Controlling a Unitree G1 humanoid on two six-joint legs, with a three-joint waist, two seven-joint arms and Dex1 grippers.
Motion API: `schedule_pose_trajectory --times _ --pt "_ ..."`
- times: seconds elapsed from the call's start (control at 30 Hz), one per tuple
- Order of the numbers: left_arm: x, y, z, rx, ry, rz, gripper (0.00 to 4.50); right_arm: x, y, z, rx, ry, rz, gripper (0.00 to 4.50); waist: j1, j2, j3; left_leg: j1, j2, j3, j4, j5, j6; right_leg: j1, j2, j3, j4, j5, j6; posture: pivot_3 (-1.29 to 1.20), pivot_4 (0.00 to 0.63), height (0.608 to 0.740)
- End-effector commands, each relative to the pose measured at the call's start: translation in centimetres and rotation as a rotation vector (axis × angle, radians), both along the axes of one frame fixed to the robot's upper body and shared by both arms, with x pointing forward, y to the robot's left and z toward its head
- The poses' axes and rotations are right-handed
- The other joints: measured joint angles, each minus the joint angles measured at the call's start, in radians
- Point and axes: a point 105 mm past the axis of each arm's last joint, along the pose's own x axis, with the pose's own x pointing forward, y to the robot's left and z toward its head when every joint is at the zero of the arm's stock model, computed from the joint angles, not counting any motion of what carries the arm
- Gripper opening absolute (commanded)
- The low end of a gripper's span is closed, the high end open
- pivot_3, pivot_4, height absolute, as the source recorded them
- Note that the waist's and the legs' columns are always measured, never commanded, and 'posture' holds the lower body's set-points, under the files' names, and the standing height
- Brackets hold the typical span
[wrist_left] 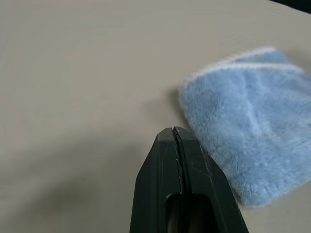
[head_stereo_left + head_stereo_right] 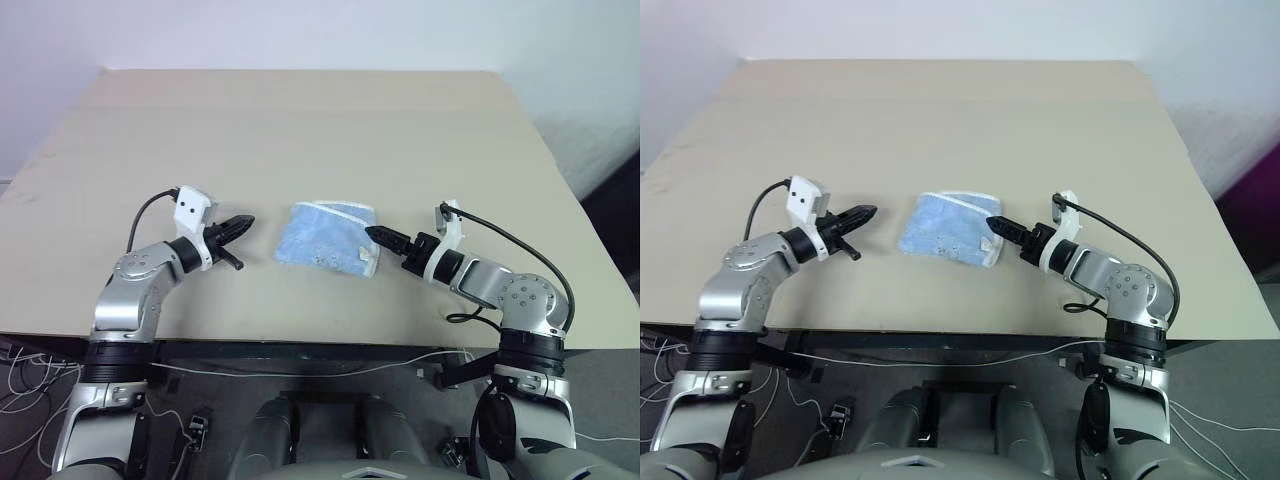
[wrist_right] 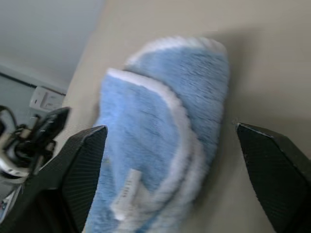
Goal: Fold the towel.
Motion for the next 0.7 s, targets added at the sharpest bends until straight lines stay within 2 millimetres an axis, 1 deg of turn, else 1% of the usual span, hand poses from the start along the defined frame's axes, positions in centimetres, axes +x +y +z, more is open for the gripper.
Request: schedule_pose_trajectory --times 0.03,0.13,0.3,0.47,0.67,0.7 --pt "-0.4 0.0 1.7 -0.005 -0.074 -0.012 0.00 0.3 1.0 -0.5 -0.017 0.018 0.031 4.47 -0.003 0.000 0.000 0.000 0.000 0.000 0.000 0.000 0.000 0.000 0.000 0.000 0.000 0.000 0.000 0.00 0.150 0.740" --pt "-0.5 -0.1 1.6 -0.008 -0.076 -0.013 0.00 0.5 1.9 -0.5 -0.008 0.021 0.067 4.47 -0.007 -0.001 0.000 0.001 0.001 0.000 0.000 0.000 0.000 0.000 0.001 0.000 0.001 0.000 0.000 0.00 0.150 0.740" --pt "-0.7 -0.4 1.6 -0.012 -0.079 -0.021 0.00 0.7 4.2 -0.1 0.007 0.024 0.141 4.47 -0.031 0.000 0.000 0.001 0.001 0.000 0.000 0.000 0.000 0.000 0.002 0.000 0.001 0.000 0.000 0.00 0.150 0.740" --pt "-0.7 -0.6 1.6 -0.019 -0.082 -0.028 0.00 0.8 6.4 0.3 0.014 0.032 0.210 4.47 -0.036 0.000 0.000 0.001 0.002 0.000 -0.001 0.000 0.000 -0.002 0.003 0.001 0.002 0.000 0.000 0.00 0.150 0.740" --pt "-1.0 -0.8 1.5 -0.024 -0.083 -0.033 0.00 0.7 7.9 1.1 0.061 0.030 0.261 4.47 -0.028 0.000 0.000 0.001 0.002 0.001 -0.002 0.000 0.000 -0.002 0.002 0.001 0.001 0.000 0.000 0.00 0.150 0.740" --pt "-1.0 -0.8 1.5 -0.025 -0.083 -0.034 0.00 0.7 8.0 1.1 0.063 0.031 0.262 4.30 -0.028 0.000 0.000 0.001 0.002 0.001 -0.001 0.000 0.000 -0.002 0.002 0.001 0.001 0.000 0.000 0.00 0.150 0.740"
